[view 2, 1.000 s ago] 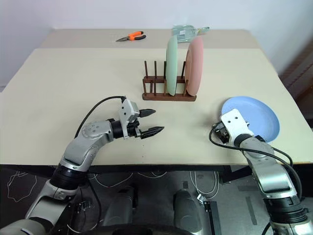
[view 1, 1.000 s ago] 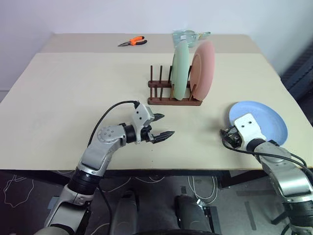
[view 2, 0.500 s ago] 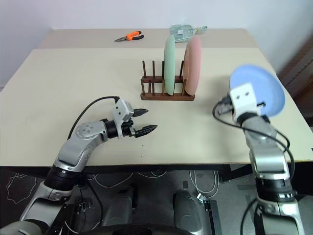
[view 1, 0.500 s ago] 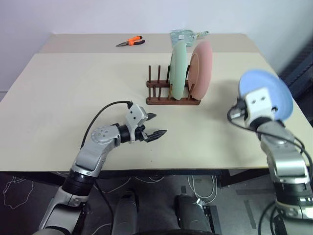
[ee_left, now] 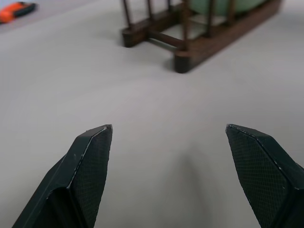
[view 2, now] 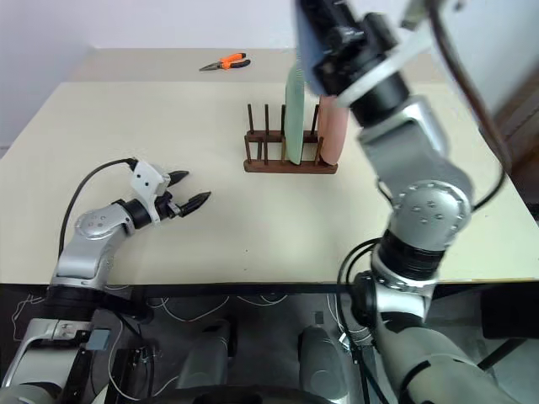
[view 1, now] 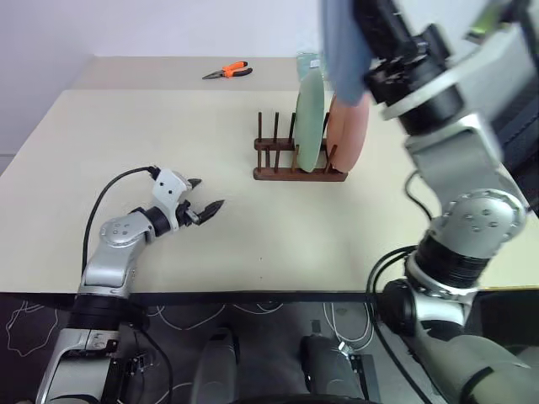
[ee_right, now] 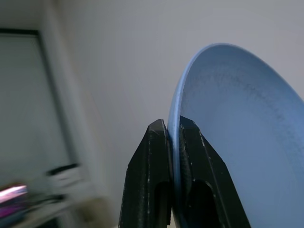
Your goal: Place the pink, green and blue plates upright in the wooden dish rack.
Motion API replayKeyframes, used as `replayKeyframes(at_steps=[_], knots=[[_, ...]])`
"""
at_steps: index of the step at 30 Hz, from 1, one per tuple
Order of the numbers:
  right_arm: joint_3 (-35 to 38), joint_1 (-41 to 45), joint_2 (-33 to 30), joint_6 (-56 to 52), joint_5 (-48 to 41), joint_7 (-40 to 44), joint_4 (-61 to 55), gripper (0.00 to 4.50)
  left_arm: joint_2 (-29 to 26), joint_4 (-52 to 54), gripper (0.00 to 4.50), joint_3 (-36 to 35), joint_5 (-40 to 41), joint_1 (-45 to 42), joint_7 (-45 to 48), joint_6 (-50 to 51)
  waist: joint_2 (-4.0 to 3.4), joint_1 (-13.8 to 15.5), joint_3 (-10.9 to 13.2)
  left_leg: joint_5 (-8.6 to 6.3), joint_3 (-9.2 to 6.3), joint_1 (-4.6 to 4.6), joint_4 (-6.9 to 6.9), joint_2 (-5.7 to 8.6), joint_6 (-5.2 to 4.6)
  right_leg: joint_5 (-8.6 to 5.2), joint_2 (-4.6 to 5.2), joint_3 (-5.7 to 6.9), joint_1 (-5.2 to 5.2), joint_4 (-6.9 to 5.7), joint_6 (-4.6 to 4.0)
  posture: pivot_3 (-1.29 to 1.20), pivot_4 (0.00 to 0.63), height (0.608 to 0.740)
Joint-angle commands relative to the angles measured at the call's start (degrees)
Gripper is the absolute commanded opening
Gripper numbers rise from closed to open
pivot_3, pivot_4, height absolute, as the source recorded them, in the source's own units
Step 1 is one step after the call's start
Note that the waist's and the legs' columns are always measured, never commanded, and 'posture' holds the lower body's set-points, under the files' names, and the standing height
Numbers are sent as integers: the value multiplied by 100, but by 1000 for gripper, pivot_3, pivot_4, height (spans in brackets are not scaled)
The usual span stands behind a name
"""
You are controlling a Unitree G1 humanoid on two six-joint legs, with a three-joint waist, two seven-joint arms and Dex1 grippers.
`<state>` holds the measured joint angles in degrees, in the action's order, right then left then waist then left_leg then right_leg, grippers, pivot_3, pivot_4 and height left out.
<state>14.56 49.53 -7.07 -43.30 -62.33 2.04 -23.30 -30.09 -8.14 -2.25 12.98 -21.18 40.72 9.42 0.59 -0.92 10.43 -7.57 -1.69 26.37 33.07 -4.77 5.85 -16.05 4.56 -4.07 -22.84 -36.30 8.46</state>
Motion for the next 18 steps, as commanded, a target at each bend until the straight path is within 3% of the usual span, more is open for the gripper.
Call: replayKeyframes(at_steps=[1,4,9,18], knots=[[-188,362,597,102,-323,-627,378,19,-35,89,3935,-151,6,-45,-34,-143,0,-4,0,0,0,1,0,0,0,0,0,0,-2,-1,1,0,150,740],[-341,553,1022,306,96,-1030,996,19,-23,186,3935,-153,4,18,-56,-126,0,0,0,0,0,2,-1,0,0,8,0,1,-8,-8,15,0,150,740],[-539,641,1179,672,795,-957,1768,19,-31,276,3935,-137,5,74,-61,-71,0,11,0,0,1,6,-1,1,0,1,0,1,-11,-5,2,0,150,740],[-192,820,1444,883,997,-1143,2756,19,-18,352,3935,-64,-5,73,-23,28,0,-18,0,0,2,7,-8,-1,0,7,-1,1,-18,-7,14,0,150,740]])
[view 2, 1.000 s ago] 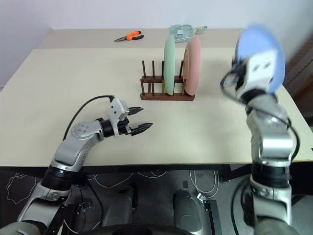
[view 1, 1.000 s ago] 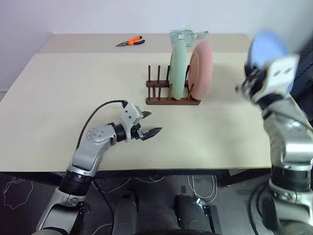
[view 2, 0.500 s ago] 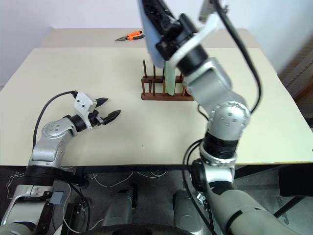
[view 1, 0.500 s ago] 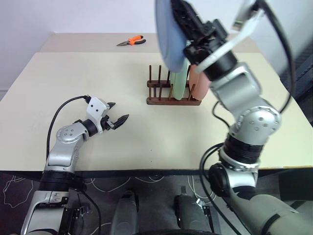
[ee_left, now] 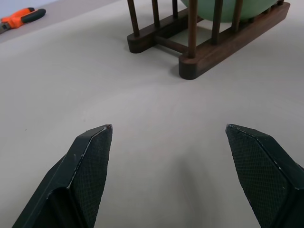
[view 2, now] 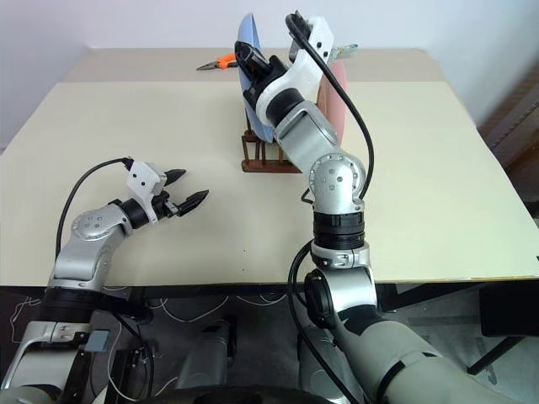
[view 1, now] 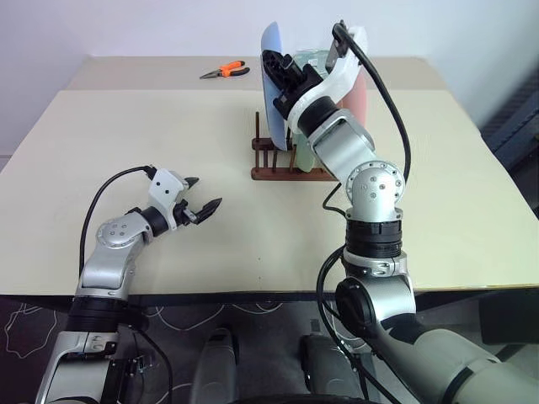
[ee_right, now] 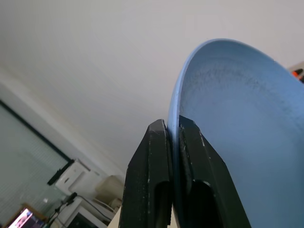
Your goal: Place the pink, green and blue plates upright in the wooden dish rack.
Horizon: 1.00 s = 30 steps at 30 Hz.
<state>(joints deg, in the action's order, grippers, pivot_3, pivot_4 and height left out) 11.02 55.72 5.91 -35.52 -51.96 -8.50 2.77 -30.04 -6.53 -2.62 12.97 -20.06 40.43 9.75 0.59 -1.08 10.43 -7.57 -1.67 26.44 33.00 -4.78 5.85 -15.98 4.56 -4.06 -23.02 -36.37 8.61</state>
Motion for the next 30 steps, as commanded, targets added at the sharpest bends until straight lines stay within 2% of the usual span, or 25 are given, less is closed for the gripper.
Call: replayKeyframes(at_steps=[1,7,17,23,30], knots=[[189,229,154,137,-22,-72,200,19,-20,188,3935,-11,-8,-49,17,2,0,-5,0,0,0,0,0,0,0,0,0,1,0,0,0,0,150,740],[36,417,21,256,245,322,3,19,0,175,3935,42,-18,-91,51,16,-3,-14,2,0,2,6,-2,0,0,1,0,0,-11,-2,1,0,150,740],[231,537,251,190,-33,109,-319,19,8,173,3935,83,-13,-102,54,39,-2,-5,1,0,2,8,-4,-1,0,-6,0,0,-13,-3,-11,0,150,740],[454,457,593,242,-187,-313,-12,19,9,193,3935,73,-13,-91,44,67,-2,2,1,0,2,9,-4,-1,0,-5,0,0,-14,-3,-10,0,150,740],[660,675,445,614,135,-467,1057,19,10,177,3935,85,-29,-78,45,53,-3,-9,2,0,2,9,-4,-1,0,-6,0,0,-15,-2,-12,0,150,740]])
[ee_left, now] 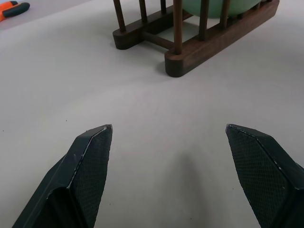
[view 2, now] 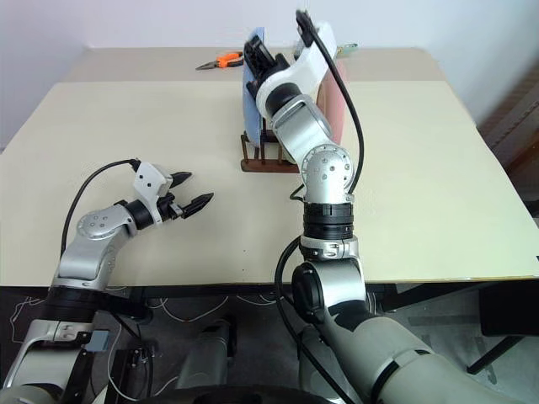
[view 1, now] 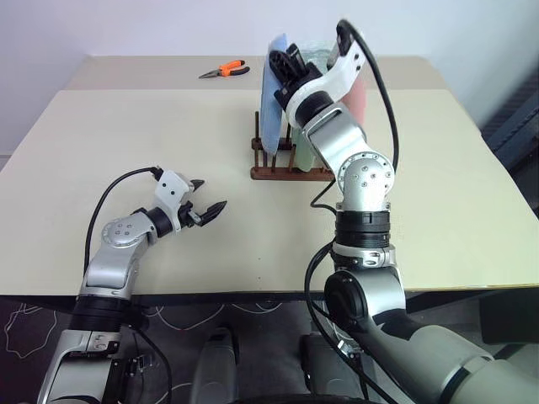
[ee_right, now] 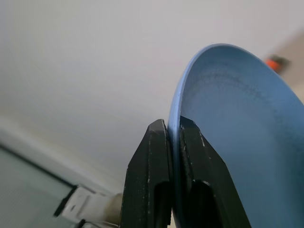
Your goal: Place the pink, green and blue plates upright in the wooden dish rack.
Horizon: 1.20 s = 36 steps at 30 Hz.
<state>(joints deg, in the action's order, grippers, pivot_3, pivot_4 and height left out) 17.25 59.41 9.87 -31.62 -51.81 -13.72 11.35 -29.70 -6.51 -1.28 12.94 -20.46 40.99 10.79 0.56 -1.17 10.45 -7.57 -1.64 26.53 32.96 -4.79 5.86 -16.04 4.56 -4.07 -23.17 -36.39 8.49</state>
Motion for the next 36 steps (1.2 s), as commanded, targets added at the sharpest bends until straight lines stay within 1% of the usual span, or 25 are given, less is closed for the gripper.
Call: replayKeyframes(at_steps=[1,3,4,5,9,11,14,16,18,20,22,23,25,27,28,29,31,34,36], knots=[[55,349,33,256,139,75,305,19,-23,172,3935,-47,-27,-39,-10,-53,0,2,0,0,0,1,0,0,0,1,0,0,-2,0,1,0,150,740],[26,436,-31,309,231,186,470,692,-19,167,3935,-42,-28,-42,-10,-54,-1,2,1,0,0,3,-3,0,0,2,0,0,-4,0,4,0,150,740],[-3,481,-64,330,289,245,525,954,-18,164,3935,-40,-30,-44,-10,-56,-1,2,1,0,0,5,-3,0,0,6,0,0,-6,0,12,0,150,740],[-18,515,-83,345,333,288,567,1375,-17,161,3935,-38,-32,-46,-11,-58,-1,2,1,0,0,5,-4,0,0,6,0,0,-6,0,13,0,150,740],[-186,623,-201,330,589,584,501,3300,-10,181,3935,-30,-37,-30,-23,-45,0,3,1,0,0,5,-4,0,0,4,0,0,-6,1,8,0,150,740],[-247,642,-245,337,703,682,390,4409,-11,201,3935,-21,-47,-7,-28,-45,0,0,1,0,0,4,-3,0,0,0,0,0,-6,1,1,0,150,740],[-660,561,-572,190,1002,1125,-311,4461,-6,251,3935,-14,-50,22,-48,-26,-2,7,3,0,0,7,-3,0,0,0,0,0,-9,1,1,0,150,740],[-1011,355,-988,128,1281,1485,-987,4461,2,278,3935,-27,-50,34,-80,-16,-2,26,3,0,0,17,-4,1,0,0,0,0,-15,3,2,0,150,740],[-1233,35,-1590,133,1486,1942,-1813,4461,5,329,3935,-47,-46,60,-114,-3,1,49,1,0,-1,23,-4,2,0,1,0,1,-19,6,4,0,150,740],[-1231,-448,-2374,110,1497,2578,-2662,4461,-4,408,3935,-65,-39,124,-129,14,2,72,0,-1,-2,28,-5,2,1,3,0,4,-18,13,9,0,150,740],[-1055,-1156,-3327,-25,1469,3231,-3358,4461,-23,484,3935,-85,-30,217,-140,29,5,88,-2,-1,-2,30,-3,3,1,-1,2,4,-13,23,0,0,150,740],[-841,-1588,-3782,-115,1436,3461,-3552,4461,-26,523,3935,-89,-25,266,-145,43,4,72,-1,-1,-1,29,-2,4,0,-2,3,4,-8,27,-1,0,150,740],[-248,-2503,-4501,-355,1264,3821,-3650,4461,-30,580,3935,-74,-27,354,-145,54,6,63,-1,-2,1,24,-1,3,0,-2,4,2,-7,27,-3,0,150,740],[170,-3423,-5054,-364,1385,4213,-3562,4461,-11,627,3935,0,-75,403,-161,69,4,47,0,-2,2,8,-1,2,1,-4,5,-1,5,27,-6,0,150,740],[340,-3868,-5243,-421,1419,4379,-3443,4461,9,651,3935,45,-103,414,-175,83,5,32,0,-2,5,6,1,2,1,-3,5,-4,4,26,-6,0,150,740],[282,-4341,-5438,-238,1731,4534,-3351,4461,22,659,3935,69,-108,426,-168,88,4,28,-1,-2,6,-1,3,1,1,-3,6,-6,10,27,-7,0,150,740],[151,-4873,-5593,26,2091,4717,-3129,4461,70,645,3935,138,-164,405,-181,85,6,-1,-2,-2,7,-8,5,1,0,-2,6,-7,16,28,-9,0,150,740],[-3,-5162,-5442,451,2467,4738,-2767,4461,68,545,3935,157,-228,364,-190,19,3,-36,-3,-2,9,-12,8,2,0,1,5,-15,12,26,-12,0,150,740],[48,-5115,-5370,574,2486,4806,-2488,4461,91,537,3935,185,-263,300,-233,52,4,-33,-3,-2,8,-11,10,3,0,2,4,-15,11,25,-12,0,150,740]])
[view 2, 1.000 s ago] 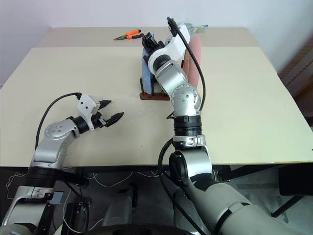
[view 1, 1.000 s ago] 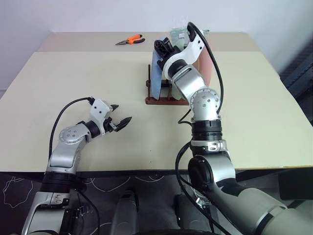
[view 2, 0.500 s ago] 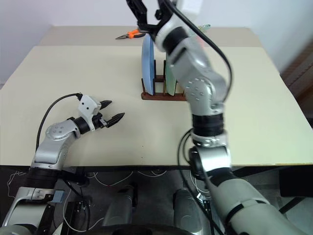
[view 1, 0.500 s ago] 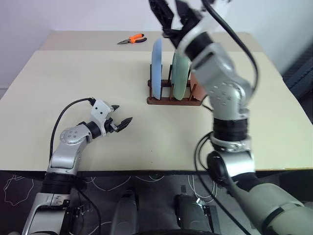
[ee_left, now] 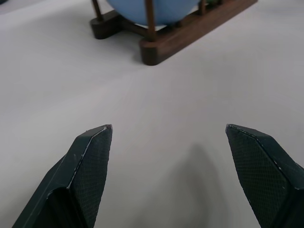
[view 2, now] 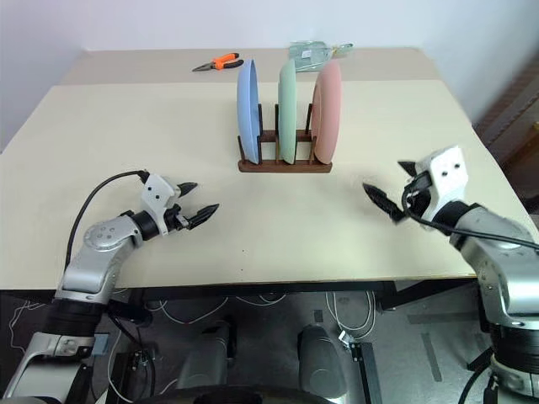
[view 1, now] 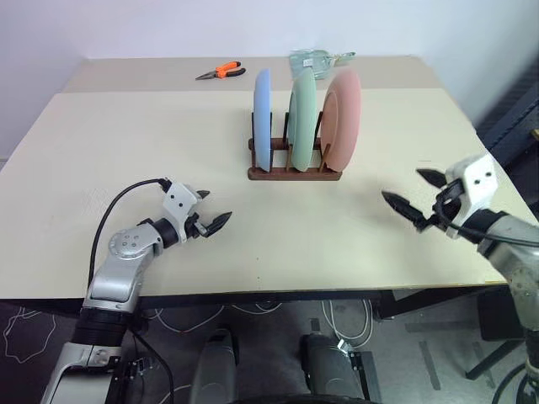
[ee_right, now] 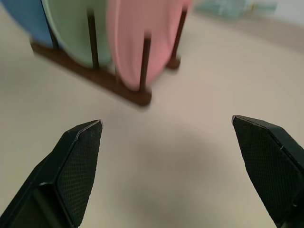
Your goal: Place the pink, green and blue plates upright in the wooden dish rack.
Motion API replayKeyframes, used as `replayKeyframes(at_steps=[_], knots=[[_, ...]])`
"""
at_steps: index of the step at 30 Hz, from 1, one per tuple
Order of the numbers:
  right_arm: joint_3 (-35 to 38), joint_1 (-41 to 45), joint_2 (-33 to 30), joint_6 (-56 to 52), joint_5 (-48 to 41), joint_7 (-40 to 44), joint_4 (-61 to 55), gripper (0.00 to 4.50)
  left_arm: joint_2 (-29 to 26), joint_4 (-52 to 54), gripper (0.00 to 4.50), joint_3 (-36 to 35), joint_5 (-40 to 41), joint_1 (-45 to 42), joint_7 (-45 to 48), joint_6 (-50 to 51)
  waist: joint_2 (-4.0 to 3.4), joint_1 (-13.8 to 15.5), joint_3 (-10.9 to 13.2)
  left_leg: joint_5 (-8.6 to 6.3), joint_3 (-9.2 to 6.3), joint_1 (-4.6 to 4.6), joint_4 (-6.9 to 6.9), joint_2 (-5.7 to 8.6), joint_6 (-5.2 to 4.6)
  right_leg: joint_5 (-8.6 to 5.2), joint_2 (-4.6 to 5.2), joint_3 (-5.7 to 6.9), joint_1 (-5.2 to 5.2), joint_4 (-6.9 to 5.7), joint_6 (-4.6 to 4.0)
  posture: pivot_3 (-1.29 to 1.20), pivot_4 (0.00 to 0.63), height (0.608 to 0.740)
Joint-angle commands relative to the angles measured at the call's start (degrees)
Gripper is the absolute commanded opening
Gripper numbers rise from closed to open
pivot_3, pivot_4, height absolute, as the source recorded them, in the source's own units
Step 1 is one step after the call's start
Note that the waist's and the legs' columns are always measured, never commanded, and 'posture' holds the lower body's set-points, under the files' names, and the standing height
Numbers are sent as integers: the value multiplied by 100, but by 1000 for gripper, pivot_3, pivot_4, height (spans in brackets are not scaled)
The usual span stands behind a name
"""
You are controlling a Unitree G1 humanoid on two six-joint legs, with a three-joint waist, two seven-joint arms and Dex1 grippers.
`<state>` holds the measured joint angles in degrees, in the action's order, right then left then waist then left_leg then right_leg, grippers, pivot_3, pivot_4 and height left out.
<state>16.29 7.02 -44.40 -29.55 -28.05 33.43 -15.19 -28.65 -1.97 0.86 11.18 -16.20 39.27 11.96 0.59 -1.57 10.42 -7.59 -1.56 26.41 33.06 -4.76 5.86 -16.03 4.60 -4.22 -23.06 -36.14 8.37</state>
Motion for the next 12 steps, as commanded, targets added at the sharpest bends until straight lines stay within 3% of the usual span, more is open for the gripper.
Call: replayKeyframes(at_steps=[1,12], knots=[[147,148,93,434,137,123,267,4461,-28,87,3935,-44,-84,-132,-60,-56,1,28,1,0,0,1,0,0,0,0,0,0,0,0,0,0,150,740],[-219,355,444,1257,748,262,1160,4461,-130,191,3935,-172,-66,81,-157,-109,3,83,1,0,0,3,0,3,0,-1,0,1,4,3,3,0,150,740]])
